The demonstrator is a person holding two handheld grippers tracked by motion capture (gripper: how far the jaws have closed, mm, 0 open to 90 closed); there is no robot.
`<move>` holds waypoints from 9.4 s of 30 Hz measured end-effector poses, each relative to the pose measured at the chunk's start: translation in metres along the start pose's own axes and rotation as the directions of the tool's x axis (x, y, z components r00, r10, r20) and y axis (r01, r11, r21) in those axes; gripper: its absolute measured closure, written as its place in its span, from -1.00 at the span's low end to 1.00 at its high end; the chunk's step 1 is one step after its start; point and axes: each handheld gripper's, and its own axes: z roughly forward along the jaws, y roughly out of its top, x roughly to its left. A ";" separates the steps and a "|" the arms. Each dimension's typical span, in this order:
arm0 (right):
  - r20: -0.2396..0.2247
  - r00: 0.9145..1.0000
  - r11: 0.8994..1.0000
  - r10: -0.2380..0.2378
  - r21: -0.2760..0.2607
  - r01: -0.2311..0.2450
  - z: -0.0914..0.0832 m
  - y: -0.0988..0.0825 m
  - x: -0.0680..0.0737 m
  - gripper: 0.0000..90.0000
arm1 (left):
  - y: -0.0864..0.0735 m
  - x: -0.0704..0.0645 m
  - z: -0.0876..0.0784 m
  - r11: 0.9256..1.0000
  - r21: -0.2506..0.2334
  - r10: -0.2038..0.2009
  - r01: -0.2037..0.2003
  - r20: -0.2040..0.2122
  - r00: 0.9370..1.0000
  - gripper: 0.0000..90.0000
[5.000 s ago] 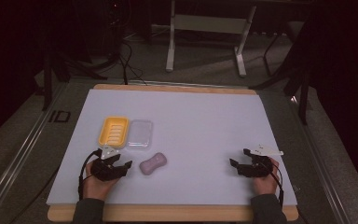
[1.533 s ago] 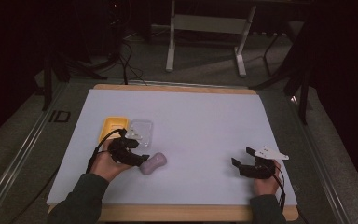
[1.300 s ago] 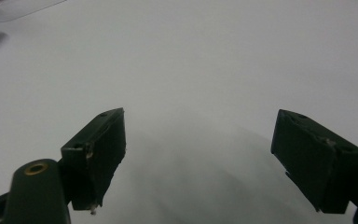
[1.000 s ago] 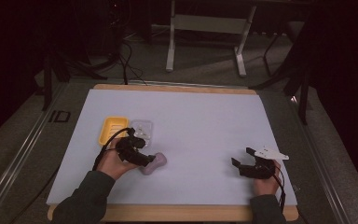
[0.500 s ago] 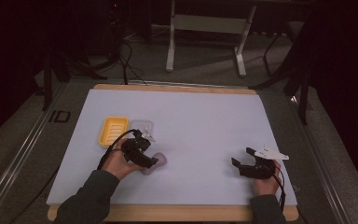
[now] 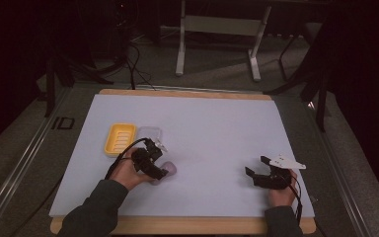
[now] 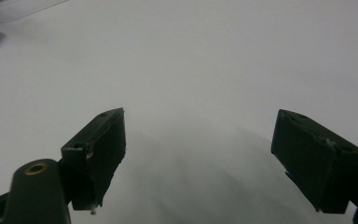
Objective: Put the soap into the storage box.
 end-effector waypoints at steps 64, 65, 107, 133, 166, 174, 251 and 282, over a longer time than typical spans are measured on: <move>-0.002 1.000 1.000 0.000 -0.001 0.000 0.000 0.000 0.000 -0.61 | 0.017 -0.008 0.036 0.978 0.204 0.035 -0.036 0.007 0.999 -0.09; -0.002 1.000 1.000 0.000 -0.001 0.000 0.000 0.000 0.000 -0.61 | 0.017 -0.007 0.036 0.977 0.209 0.036 -0.037 0.010 0.999 -0.09; -0.003 1.000 1.000 -0.005 0.005 0.005 0.001 0.000 0.000 -0.61 | 0.037 -0.006 0.042 0.928 0.370 0.032 -0.038 0.020 0.999 0.07; -0.003 1.000 1.000 -0.005 0.003 0.005 0.000 0.000 0.000 -0.61 | 0.031 0.006 0.034 0.932 0.362 0.021 -0.025 0.017 1.000 0.10; -0.001 1.000 1.000 -0.005 0.002 0.005 0.000 0.000 0.000 -0.61 | 0.030 0.030 0.007 0.951 0.307 -0.038 0.039 -0.009 0.999 0.10; -0.001 1.000 1.000 -0.005 0.002 0.005 0.000 0.000 0.000 -0.61 | 0.029 0.036 0.003 0.951 0.306 -0.051 0.052 -0.011 0.999 0.10; -0.001 1.000 1.000 0.003 -0.016 -0.003 -0.002 -0.001 0.000 -0.61 | 0.029 0.101 -0.036 0.937 0.236 -0.239 0.259 -0.110 0.965 0.10; -0.001 1.000 1.000 0.001 -0.014 -0.001 -0.001 -0.001 0.000 -0.61 | 0.024 0.130 -0.042 0.902 0.233 -0.337 0.363 -0.147 0.930 0.10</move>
